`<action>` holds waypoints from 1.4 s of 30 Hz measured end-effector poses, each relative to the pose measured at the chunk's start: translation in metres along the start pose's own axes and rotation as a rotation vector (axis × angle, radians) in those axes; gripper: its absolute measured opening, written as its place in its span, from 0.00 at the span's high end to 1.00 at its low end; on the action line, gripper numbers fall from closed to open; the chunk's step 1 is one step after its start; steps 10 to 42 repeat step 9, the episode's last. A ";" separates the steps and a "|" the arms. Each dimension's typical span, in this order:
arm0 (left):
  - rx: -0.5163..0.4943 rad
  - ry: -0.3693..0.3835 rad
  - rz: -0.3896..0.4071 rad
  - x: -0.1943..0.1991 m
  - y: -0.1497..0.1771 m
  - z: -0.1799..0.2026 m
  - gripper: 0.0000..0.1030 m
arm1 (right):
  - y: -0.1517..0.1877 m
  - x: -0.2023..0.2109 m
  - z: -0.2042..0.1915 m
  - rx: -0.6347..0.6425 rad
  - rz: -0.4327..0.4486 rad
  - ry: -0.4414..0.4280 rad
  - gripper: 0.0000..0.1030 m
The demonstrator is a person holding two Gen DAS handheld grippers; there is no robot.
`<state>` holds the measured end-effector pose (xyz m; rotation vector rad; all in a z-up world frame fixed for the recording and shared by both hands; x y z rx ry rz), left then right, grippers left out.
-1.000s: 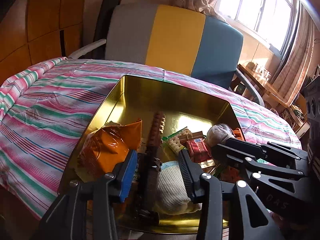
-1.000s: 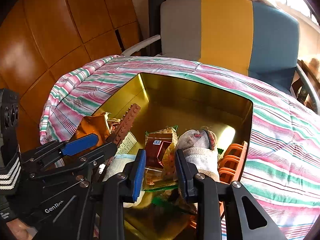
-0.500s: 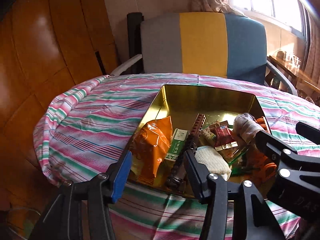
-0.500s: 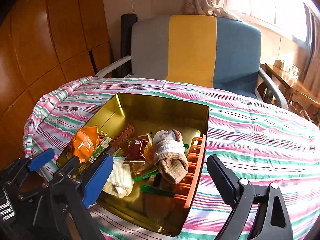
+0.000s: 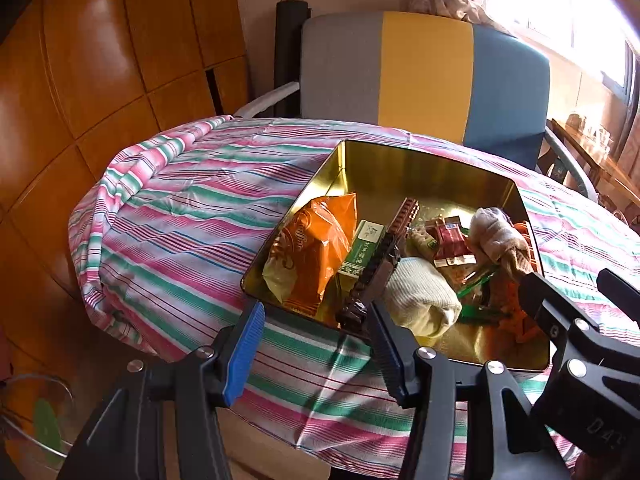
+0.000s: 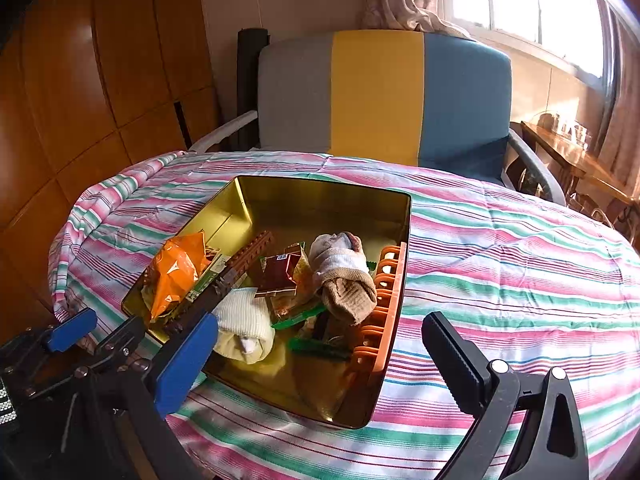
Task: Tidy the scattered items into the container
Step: 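Withdraw both open grippers from the filled gold tray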
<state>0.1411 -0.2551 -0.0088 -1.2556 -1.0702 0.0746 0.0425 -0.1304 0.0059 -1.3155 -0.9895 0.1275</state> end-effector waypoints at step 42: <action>0.018 0.055 0.012 0.001 0.000 0.000 0.57 | -0.003 0.004 -0.008 0.031 0.024 0.019 0.00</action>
Point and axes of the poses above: each gripper's, at about its wrist camera, not at the fingertips, and x roughly against the way its jaws point, z to its right, y to its underside, the point moved 2 cm from there along -x, roughly the way its jaws point, and after that the axes turned 11 degrees about z, right-handed, at the moved point
